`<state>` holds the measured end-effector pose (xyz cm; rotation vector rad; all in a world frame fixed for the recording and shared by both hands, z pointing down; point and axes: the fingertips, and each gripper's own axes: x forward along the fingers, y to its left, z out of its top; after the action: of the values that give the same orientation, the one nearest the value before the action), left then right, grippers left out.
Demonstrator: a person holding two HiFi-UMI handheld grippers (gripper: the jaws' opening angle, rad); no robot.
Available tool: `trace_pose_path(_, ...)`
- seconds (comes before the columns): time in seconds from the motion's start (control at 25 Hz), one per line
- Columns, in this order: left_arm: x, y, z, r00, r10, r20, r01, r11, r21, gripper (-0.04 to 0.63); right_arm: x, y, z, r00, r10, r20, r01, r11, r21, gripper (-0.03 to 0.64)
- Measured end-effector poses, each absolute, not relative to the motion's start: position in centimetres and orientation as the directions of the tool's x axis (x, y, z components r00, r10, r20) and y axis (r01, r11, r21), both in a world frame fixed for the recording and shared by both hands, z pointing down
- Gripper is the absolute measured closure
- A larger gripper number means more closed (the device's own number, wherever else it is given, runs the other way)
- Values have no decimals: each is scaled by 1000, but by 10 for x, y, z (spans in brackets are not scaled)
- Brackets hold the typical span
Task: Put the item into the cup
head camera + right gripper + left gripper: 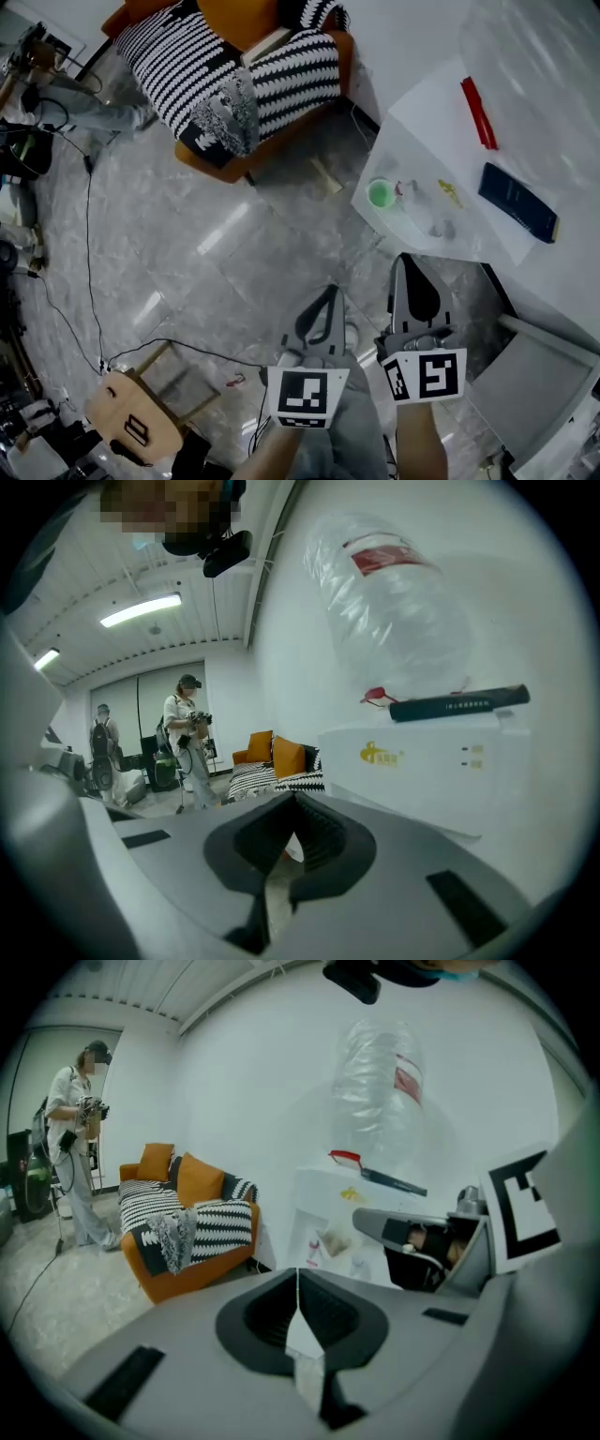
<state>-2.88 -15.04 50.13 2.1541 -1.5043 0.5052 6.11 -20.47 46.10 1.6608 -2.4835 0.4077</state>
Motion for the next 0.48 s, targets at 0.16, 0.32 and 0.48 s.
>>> trace_pose_path(0.16, -57, -157, 544, 284, -776, 563, -959, -224, 175, 581, 58, -234, 503, -391, -883, 262, -920, 365, -141, 607)
trace_pose_path(0.32, -79, -155, 578, 255, -757, 601, -967, -203, 154, 581, 56, -253, 543, -380, -879, 288, -924, 372, -85, 607)
trace_pose_path(0.48, -88, -148, 598, 252, -740, 623, -967, -216, 135, 581, 58, -271, 574, -341, -887, 312, -936, 350, -27, 607)
